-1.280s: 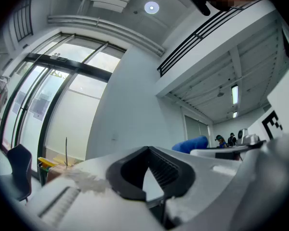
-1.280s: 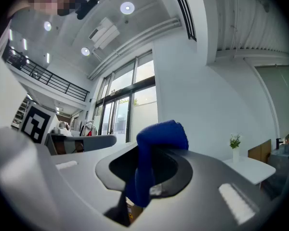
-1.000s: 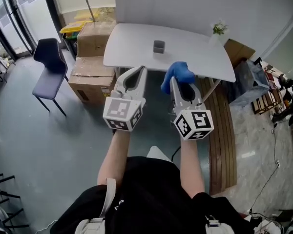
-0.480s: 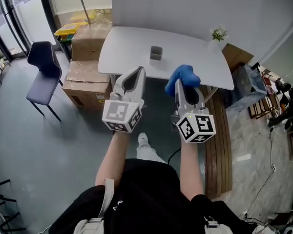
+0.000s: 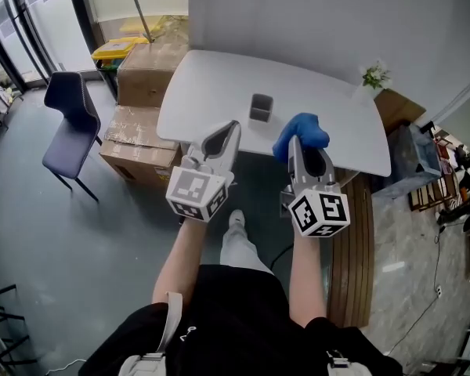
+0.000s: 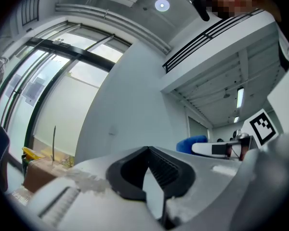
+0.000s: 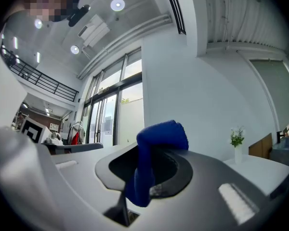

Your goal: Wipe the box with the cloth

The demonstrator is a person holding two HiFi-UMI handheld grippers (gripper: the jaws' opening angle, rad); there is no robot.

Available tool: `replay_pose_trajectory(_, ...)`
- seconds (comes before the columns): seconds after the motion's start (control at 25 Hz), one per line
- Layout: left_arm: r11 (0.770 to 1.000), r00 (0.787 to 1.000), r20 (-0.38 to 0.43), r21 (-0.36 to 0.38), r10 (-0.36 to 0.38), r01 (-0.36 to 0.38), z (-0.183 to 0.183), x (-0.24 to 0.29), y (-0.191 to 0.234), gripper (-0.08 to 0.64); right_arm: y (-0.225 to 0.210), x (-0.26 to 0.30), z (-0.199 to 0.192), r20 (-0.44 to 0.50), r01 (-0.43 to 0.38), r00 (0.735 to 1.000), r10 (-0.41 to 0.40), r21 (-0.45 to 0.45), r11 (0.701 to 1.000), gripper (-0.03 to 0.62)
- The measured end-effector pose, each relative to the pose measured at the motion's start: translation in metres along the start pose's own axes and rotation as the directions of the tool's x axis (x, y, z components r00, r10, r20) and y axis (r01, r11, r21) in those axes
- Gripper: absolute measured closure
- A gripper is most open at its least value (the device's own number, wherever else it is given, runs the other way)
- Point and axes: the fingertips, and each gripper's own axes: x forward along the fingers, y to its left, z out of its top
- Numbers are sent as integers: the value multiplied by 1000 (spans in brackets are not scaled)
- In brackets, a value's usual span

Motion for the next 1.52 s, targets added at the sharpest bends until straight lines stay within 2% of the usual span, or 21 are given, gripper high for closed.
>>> replay_pose_trajectory(0.16, 1000, 998, -61, -2, 4, -4, -37, 54, 26, 563, -50, 49, -30, -63, 25, 998, -25, 10, 1000, 525)
replay_pose_trajectory(0.36, 988, 979, -198, 152, 38, -8, -86, 135, 69, 563, -111, 127, -60, -156, 15, 988, -18, -22, 1000, 525)
replay_pose_trajectory(0.52, 990, 974, -226, 141, 14, 18, -106, 195, 95, 563, -156, 187, -73, -164, -11, 986, 10, -9, 1000, 525)
replay_pose_trajectory(0.8, 988, 974, -227, 150, -3, 38, -117, 242, 118, 561, -181, 245, -87, -154, -58, 986, 62, 29, 998, 525)
replay_pose_trajectory(0.92, 971, 958, -285, 226, -10, 77, -126, 251, 121, 561, -182, 257, -97, -168, -68, 983, 74, 43, 997, 525)
replay_pose_trajectory(1.04, 932, 932, -361, 331, -22, 150, -135, 263, 120, 552, -184, 269, -104, -178, -66, 981, 74, 49, 997, 525)
replay_pose_trajectory(1.12, 911, 913, -404, 354, -54, 211, -144, 271, 115, 552, -188, 271, -106, -178, -54, 982, 63, 54, 997, 525)
replay_pose_trajectory(1.24, 882, 871, -481, 364, -96, 299, -166, 281, 109, 552, -202, 271, -108, -172, -23, 985, 34, 68, 997, 525)
replay_pose_trajectory(1.32, 851, 837, -536, 384, -110, 357, -181, 286, 105, 552, -210, 269, -111, -171, -8, 985, 22, 82, 997, 525)
replay_pose_trajectory(1.4, 809, 796, -594, 409, -116, 422, -198, 288, 101, 552, -216, 268, -119, -183, 1, 983, 17, 100, 995, 525)
replay_pose_trajectory(1.48, 765, 742, -662, 422, -107, 487, -221, 285, 101, 552, -219, 268, -130, -206, 5, 978, 19, 115, 993, 525)
replay_pose_trajectory(1.52, 751, 715, -692, 418, -102, 511, -232, 283, 102, 552, -220, 268, -134, -212, 4, 977, 22, 121, 993, 525)
